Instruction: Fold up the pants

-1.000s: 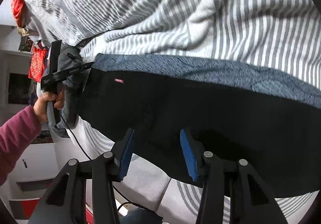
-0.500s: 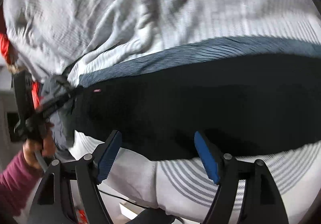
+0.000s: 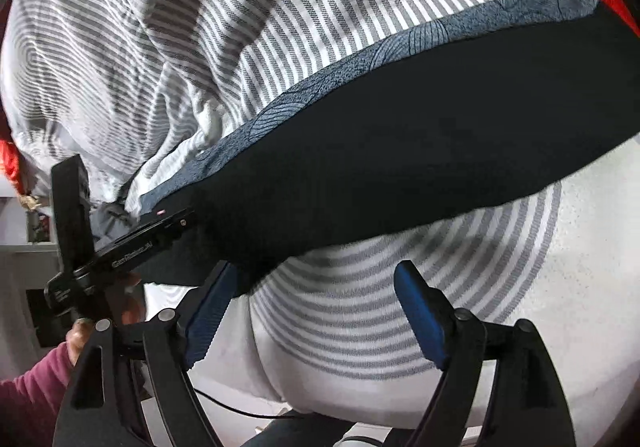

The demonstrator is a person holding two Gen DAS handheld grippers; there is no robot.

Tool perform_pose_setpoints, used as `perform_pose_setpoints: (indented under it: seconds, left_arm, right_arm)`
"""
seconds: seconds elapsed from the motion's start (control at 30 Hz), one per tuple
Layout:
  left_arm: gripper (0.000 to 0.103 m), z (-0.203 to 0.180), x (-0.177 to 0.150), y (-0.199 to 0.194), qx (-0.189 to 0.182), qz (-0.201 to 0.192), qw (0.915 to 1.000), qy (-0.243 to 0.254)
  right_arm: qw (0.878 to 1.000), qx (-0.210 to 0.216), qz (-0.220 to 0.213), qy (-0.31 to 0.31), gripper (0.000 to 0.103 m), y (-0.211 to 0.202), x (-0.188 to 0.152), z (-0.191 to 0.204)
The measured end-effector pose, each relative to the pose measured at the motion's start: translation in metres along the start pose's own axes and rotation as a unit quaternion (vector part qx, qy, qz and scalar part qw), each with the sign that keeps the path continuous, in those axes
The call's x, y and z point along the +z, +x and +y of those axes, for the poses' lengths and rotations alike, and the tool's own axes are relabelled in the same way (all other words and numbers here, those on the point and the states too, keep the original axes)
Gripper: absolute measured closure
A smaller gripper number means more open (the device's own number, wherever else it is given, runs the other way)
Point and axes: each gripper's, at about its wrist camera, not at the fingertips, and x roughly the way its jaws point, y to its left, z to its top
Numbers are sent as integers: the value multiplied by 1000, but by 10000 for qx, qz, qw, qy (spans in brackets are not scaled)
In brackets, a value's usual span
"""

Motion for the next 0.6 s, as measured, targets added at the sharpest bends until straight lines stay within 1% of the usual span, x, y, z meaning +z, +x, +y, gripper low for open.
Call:
perform_pose_setpoints:
  seconds: [0.03,0.1,0.17,0.27,0.33,0.43,0.5,0.57,0.6]
  left_arm:
    - [4,7,-3,-3,194,-84,9998,22]
    - [4,19,-9,2,576,12,9983,-14]
    - [4,37,-15,7,723,144,9972,-95]
    - [4,62,-23,15,1077,223,9936,-258]
    - [4,81,-29,17,1122,215,9922,-496]
    - [4,96,-34,22,1182,165,9908,-638]
    - [4,101,-36,29,1230,143,9904,-614]
    - [4,104,-38,30,1204,107,9910,-582]
    - [4,105,-39,31,1207,87,9911,-559]
  right_arm:
    - [9997,195,88,-70,19,5,-4,3]
    - [9987,421,239,-169,19,18,-11,11]
    - [9964,690,429,-236,19,40,-20,22]
    - [9929,869,743,-326,19,82,-32,43]
    - [9915,919,795,-457,20,102,-37,56]
    - [9903,956,847,-554,29,125,-41,68]
    - [9904,895,874,-589,42,136,-40,72]
    - [9907,883,851,-593,52,144,-36,77]
    - [9910,872,830,-582,54,146,-34,77]
